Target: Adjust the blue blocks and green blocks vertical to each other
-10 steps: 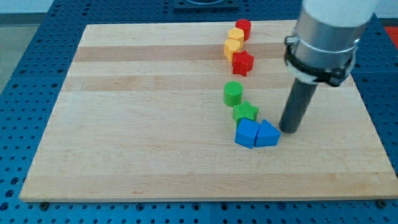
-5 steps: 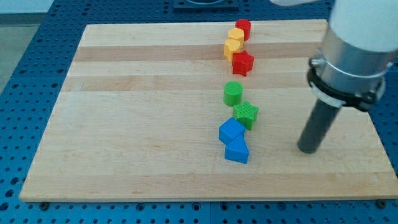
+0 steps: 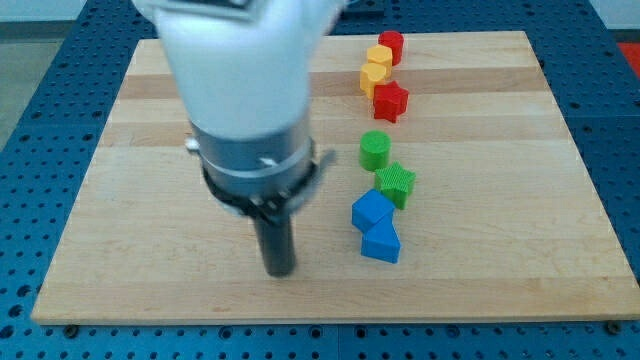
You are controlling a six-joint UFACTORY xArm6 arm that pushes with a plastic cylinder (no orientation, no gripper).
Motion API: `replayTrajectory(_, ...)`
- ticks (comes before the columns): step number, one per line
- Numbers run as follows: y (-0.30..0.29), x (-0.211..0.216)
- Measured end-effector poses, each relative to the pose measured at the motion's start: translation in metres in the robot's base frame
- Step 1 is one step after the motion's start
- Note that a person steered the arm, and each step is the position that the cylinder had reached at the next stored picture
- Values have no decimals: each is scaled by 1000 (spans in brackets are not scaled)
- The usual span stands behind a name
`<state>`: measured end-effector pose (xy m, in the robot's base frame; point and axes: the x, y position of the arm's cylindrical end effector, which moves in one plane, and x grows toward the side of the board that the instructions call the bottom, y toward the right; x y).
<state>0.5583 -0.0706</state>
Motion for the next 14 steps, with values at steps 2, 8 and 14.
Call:
replayTrajectory(2, 38, -50)
replayTrajectory(8, -36, -50)
replayTrajectory(14, 104, -149)
